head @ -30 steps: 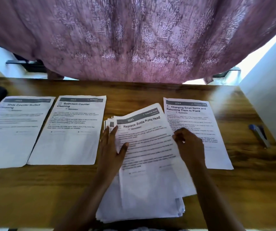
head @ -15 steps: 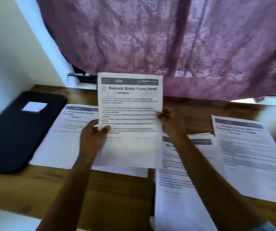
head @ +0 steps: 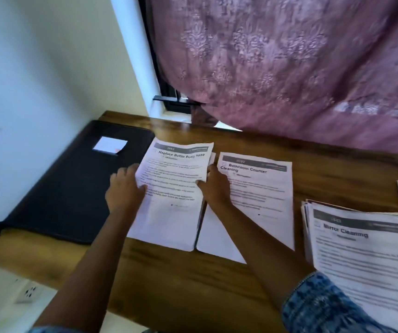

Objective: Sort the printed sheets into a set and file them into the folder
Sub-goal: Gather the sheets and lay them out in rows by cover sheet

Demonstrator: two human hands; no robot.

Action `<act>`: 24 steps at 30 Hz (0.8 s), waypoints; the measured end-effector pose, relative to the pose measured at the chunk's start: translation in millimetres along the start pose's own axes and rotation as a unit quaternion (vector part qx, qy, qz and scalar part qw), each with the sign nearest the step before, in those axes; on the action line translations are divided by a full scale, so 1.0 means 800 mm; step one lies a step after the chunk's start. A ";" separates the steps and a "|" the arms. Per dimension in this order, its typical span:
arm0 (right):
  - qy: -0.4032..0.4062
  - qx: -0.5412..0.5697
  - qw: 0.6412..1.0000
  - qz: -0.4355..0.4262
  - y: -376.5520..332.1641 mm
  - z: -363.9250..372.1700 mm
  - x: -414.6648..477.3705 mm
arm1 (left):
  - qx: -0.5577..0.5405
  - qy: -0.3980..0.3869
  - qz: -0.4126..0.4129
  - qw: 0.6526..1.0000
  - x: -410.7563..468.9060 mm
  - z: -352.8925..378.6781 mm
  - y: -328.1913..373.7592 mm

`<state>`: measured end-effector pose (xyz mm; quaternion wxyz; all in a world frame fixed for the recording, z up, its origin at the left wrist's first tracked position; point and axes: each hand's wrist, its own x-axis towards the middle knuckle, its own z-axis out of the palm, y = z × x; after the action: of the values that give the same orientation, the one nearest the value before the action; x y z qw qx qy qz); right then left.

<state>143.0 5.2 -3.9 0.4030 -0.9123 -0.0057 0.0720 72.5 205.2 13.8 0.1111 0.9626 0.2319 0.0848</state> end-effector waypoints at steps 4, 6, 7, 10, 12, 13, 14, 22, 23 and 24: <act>0.048 -0.170 0.983 -0.046 -0.009 -0.001 -0.023 | 0.052 -0.038 0.104 0.992 -0.027 0.016 0.012; 0.031 -0.262 0.959 -0.107 -0.008 0.005 -0.039 | 0.047 -0.116 0.120 0.985 -0.043 0.033 0.011; 0.016 -0.289 0.949 -0.128 -0.005 0.009 -0.045 | 0.049 -0.147 0.120 0.981 -0.050 0.040 0.007; -0.018 -0.310 0.940 -0.139 0.004 0.020 -0.056 | 0.046 -0.168 0.119 0.977 -0.065 0.046 -0.002; -0.024 -0.313 0.940 -0.135 0.008 0.022 -0.060 | 0.034 -0.172 0.114 0.978 -0.065 0.044 -0.003; -0.030 -0.313 0.940 -0.136 0.008 0.020 -0.062 | 0.036 -0.174 0.111 0.978 -0.063 0.042 -0.003; -0.036 -0.309 0.940 -0.140 0.009 0.016 -0.064 | 0.041 -0.168 0.109 0.979 -0.062 0.039 0.000; 0.136 -0.241 0.953 -0.122 0.080 -0.137 -0.105 | -0.113 -0.046 0.213 0.970 -0.117 0.043 0.160; 0.162 -0.233 0.954 -0.092 0.106 -0.164 -0.116 | -0.132 -0.051 0.250 0.958 -0.139 0.050 0.193; 0.194 -0.227 0.953 -0.059 0.135 -0.190 -0.128 | -0.148 -0.063 0.288 0.944 -0.165 0.057 0.227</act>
<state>57.0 -186.4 30.9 0.1826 -0.9740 0.0026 -0.1338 44.3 -21.6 1.1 0.2378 0.9644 -0.0776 0.0857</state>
